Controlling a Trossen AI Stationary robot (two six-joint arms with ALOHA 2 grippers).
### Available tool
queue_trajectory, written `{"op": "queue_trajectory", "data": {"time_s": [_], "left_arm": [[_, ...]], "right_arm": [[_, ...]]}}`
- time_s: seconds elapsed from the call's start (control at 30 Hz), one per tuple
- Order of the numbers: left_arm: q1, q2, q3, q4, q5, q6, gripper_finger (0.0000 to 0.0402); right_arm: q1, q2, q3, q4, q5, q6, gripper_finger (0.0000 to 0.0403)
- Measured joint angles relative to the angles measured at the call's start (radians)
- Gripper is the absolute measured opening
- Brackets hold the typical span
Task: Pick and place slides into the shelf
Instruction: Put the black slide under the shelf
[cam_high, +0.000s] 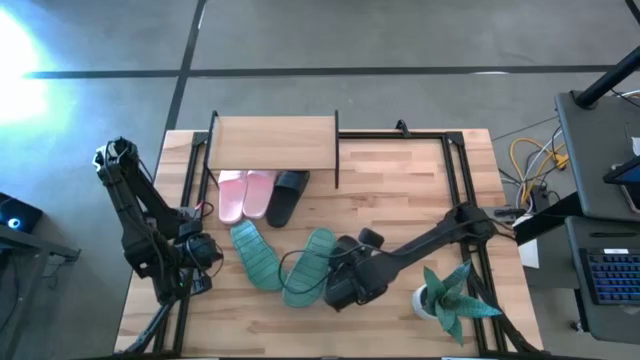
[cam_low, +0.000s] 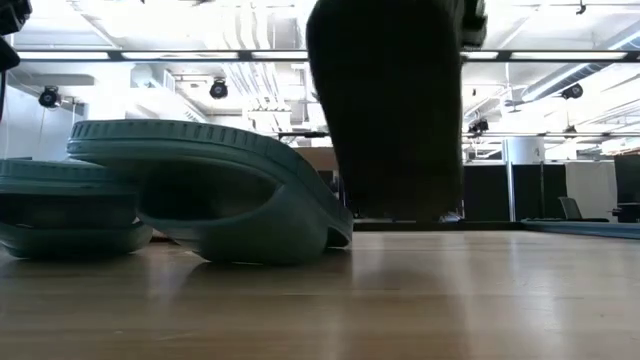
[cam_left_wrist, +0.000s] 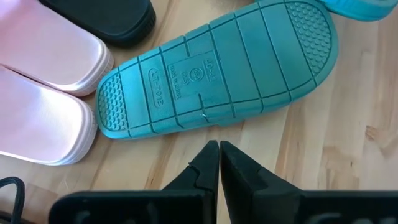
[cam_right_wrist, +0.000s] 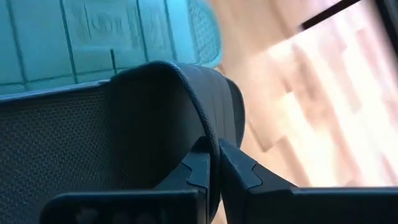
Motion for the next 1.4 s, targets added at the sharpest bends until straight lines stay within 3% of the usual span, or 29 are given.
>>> {"op": "queue_trajectory", "data": {"time_s": [0.13,0.4,0.77,1.4], "left_arm": [[0.000,0.000,-0.002,0.000,-0.003,0.000,0.0000],[0.000,0.000,-0.003,-0.003,-0.008,0.001,0.0000],[0.000,0.000,-0.003,-0.003,-0.032,0.008,0.0000],[0.000,-0.001,-0.003,-0.004,-0.018,0.005,0.0000]], "right_arm": [[0.004,-0.001,0.127,-0.077,0.073,-0.028,0.0010],[-0.106,-0.003,0.224,0.030,0.176,-0.277,0.0012],[-0.330,0.036,0.144,0.268,0.074,-0.568,0.0012],[-0.392,0.058,-0.073,0.507,0.150,-0.705,0.0013]]}}
